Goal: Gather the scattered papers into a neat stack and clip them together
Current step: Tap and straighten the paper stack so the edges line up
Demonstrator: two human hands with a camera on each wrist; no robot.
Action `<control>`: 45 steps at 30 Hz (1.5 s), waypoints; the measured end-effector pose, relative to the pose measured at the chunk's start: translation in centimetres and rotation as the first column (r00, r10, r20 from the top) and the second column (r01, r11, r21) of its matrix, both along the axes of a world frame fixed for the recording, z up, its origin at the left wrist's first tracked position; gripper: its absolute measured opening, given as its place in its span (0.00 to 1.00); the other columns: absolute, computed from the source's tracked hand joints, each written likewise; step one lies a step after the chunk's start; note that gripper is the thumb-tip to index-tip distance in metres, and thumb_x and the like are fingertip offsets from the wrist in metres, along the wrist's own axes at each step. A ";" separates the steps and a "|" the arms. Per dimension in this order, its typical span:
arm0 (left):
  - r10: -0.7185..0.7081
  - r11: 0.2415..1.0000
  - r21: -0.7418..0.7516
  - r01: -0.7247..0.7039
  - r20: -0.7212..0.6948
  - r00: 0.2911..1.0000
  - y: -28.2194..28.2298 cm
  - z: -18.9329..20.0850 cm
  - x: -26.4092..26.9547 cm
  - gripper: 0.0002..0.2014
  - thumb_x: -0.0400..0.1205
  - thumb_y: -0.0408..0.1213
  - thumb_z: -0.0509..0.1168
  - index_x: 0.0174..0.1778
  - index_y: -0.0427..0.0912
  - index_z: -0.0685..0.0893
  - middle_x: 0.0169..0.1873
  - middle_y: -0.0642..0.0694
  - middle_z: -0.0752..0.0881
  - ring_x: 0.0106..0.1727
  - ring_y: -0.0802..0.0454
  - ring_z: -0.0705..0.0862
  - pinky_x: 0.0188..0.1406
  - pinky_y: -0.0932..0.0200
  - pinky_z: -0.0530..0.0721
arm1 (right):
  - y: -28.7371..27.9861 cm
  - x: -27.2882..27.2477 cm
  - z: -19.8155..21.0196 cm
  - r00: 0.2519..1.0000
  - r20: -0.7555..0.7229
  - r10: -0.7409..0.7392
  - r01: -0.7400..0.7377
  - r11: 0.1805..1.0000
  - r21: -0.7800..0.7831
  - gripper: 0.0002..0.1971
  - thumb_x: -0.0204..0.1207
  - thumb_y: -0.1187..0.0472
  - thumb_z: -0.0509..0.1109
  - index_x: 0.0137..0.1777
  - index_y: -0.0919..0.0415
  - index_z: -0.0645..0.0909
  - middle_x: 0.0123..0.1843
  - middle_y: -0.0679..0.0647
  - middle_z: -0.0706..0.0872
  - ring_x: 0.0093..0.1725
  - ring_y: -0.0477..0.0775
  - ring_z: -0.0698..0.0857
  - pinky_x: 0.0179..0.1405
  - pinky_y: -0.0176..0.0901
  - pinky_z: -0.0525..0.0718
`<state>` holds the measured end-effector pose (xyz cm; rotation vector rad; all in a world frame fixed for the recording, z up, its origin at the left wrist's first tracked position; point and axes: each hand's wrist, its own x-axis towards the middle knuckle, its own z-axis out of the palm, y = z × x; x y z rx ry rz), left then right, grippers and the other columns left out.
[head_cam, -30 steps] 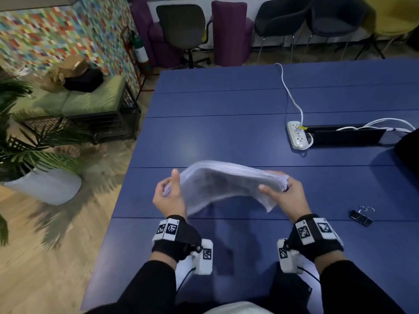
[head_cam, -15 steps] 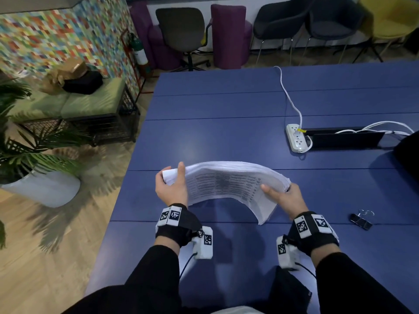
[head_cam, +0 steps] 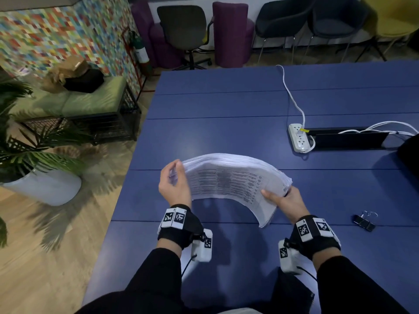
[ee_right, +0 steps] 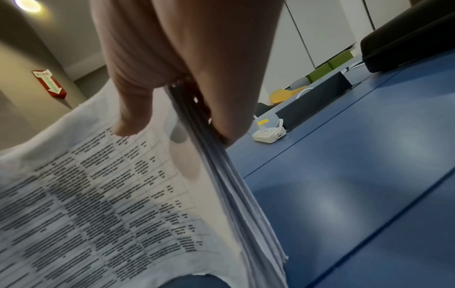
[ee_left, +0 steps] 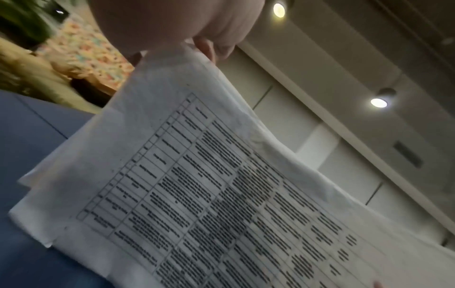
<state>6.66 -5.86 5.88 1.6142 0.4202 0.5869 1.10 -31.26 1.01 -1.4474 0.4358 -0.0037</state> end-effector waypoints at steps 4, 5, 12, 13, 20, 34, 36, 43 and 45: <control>-0.034 0.998 0.056 0.033 0.004 0.999 0.6 -0.2 0.5 0.03 0.75 0.31 0.71 0.43 0.38 0.88 0.51 0.43 0.87 0.51 0.58 0.84 0.57 0.67 0.80 | -0.1 -0.2 -0.6 1.000 -0.004 0.005 -0.005 1.000 -0.022 0.14 0.65 0.70 0.79 0.49 0.57 0.85 0.52 0.58 0.90 0.49 0.55 0.89 0.56 0.49 0.86; -0.058 0.994 0.093 0.057 0.006 0.998 0.7 -0.2 0.5 0.03 0.74 0.31 0.71 0.42 0.38 0.88 0.51 0.45 0.86 0.52 0.58 0.84 0.59 0.69 0.78 | -0.1 -0.1 -0.6 1.000 -0.003 0.001 -0.001 1.000 -0.021 0.14 0.65 0.70 0.80 0.49 0.57 0.85 0.51 0.57 0.90 0.50 0.55 0.88 0.55 0.48 0.86; -0.103 0.981 0.166 0.100 0.009 0.995 2.0 -1.2 -0.1 0.02 0.75 0.29 0.69 0.39 0.40 0.84 0.51 0.46 0.85 0.55 0.57 0.83 0.62 0.62 0.77 | -0.3 -0.1 -0.5 1.000 0.006 -0.015 0.015 0.999 -0.035 0.18 0.58 0.60 0.84 0.48 0.56 0.86 0.46 0.52 0.92 0.46 0.49 0.90 0.49 0.43 0.88; -0.078 0.991 0.106 0.078 -0.004 0.997 2.4 -1.3 0.0 0.04 0.74 0.30 0.68 0.42 0.41 0.82 0.53 0.46 0.85 0.56 0.55 0.83 0.64 0.57 0.78 | -0.3 -0.1 -0.4 1.000 0.008 -0.012 0.012 0.999 -0.037 0.18 0.58 0.60 0.84 0.48 0.57 0.86 0.46 0.52 0.92 0.46 0.49 0.90 0.50 0.43 0.88; -0.477 0.878 -0.104 0.467 -0.093 0.874 3.9 -1.3 0.5 0.37 0.64 0.51 0.71 0.70 0.47 0.72 0.63 0.45 0.82 0.66 0.47 0.79 0.68 0.53 0.75 | -0.5 0.4 -1.1 0.996 -0.066 -0.054 0.047 0.993 -0.106 0.16 0.66 0.64 0.80 0.53 0.63 0.82 0.50 0.59 0.89 0.50 0.57 0.88 0.54 0.50 0.85; -0.394 0.918 0.011 0.396 -0.083 0.915 3.3 1.6 0.1 0.34 0.65 0.16 0.48 0.66 0.45 0.72 0.46 0.49 0.77 0.49 0.53 0.78 0.52 0.67 0.77 | -1.8 -0.2 4.3 0.994 0.099 0.040 -0.034 0.998 -0.061 0.19 0.54 0.61 0.86 0.44 0.56 0.85 0.39 0.46 0.93 0.37 0.41 0.89 0.36 0.32 0.87; -0.393 0.913 -0.005 0.407 -0.276 0.877 2.8 -0.6 -0.5 0.30 0.67 0.14 0.48 0.58 0.45 0.76 0.47 0.45 0.81 0.52 0.47 0.79 0.49 0.64 0.77 | -1.5 -0.8 1.7 0.998 -0.034 0.055 -0.058 0.994 -0.092 0.18 0.56 0.61 0.85 0.45 0.56 0.84 0.45 0.53 0.92 0.43 0.50 0.89 0.40 0.37 0.88; -0.220 0.819 0.381 0.429 -0.482 0.848 2.6 1.7 -0.2 0.28 0.62 0.26 0.63 0.59 0.49 0.78 0.57 0.46 0.78 0.62 0.45 0.76 0.63 0.51 0.73 | -1.2 1.1 4.4 1.000 -0.024 -0.019 0.009 0.940 -0.341 0.07 0.70 0.58 0.78 0.40 0.63 0.86 0.37 0.57 0.90 0.36 0.53 0.88 0.43 0.50 0.86; -0.191 0.561 0.696 0.449 -0.419 0.888 1.6 4.3 -0.3 0.38 0.56 0.36 0.66 0.67 0.52 0.72 0.64 0.50 0.72 0.69 0.49 0.68 0.73 0.44 0.63 | -0.8 1.6 7.1 0.996 0.016 0.091 -0.076 0.909 -0.409 0.09 0.69 0.55 0.78 0.37 0.61 0.87 0.34 0.54 0.90 0.34 0.48 0.89 0.41 0.49 0.86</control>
